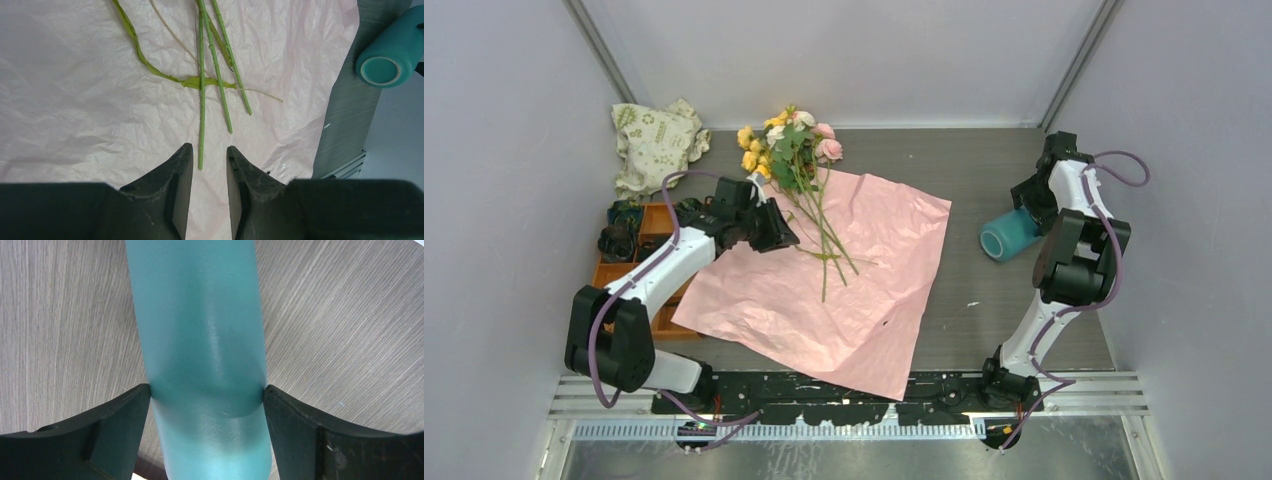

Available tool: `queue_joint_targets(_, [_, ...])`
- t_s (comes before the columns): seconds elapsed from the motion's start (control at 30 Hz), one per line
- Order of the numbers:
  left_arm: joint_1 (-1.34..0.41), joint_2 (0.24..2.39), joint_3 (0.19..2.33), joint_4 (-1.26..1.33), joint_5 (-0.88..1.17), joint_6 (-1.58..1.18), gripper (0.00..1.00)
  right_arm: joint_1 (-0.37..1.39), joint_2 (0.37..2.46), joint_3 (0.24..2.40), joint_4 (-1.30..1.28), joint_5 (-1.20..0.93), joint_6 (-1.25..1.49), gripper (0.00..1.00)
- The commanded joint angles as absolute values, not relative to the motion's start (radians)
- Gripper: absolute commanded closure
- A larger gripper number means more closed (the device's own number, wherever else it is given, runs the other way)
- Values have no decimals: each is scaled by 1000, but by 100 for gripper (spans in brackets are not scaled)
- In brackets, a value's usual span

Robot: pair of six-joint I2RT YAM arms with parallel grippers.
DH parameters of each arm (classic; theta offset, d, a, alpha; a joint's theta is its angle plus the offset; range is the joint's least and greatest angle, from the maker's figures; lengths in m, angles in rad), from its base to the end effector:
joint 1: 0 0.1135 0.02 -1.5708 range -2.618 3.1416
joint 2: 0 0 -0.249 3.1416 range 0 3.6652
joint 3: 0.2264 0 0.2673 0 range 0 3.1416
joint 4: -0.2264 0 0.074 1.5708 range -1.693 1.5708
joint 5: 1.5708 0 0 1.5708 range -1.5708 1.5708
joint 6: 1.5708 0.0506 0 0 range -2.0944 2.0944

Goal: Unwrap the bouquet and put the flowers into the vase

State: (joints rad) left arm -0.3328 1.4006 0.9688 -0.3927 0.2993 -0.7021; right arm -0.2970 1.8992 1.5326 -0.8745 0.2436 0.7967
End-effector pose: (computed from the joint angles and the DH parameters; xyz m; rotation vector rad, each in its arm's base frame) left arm 0.3000 -0.1195 0.2146 -0.3157 2.4985 -0.8163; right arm 0.3835 -0.1302 0.1954 1.4809 2.3246 -0.2135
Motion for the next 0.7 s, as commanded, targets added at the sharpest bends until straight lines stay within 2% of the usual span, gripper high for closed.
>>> queue_joint_targets(0.0, [-336, 1411, 1001, -339, 320, -680, 68, -301, 1958, 1495, -845, 210, 820, 13])
queue_joint_targets(0.67, [-336, 1482, 1003, -289, 376, -694, 69, -232, 2117, 1478, -860, 197, 762, 10])
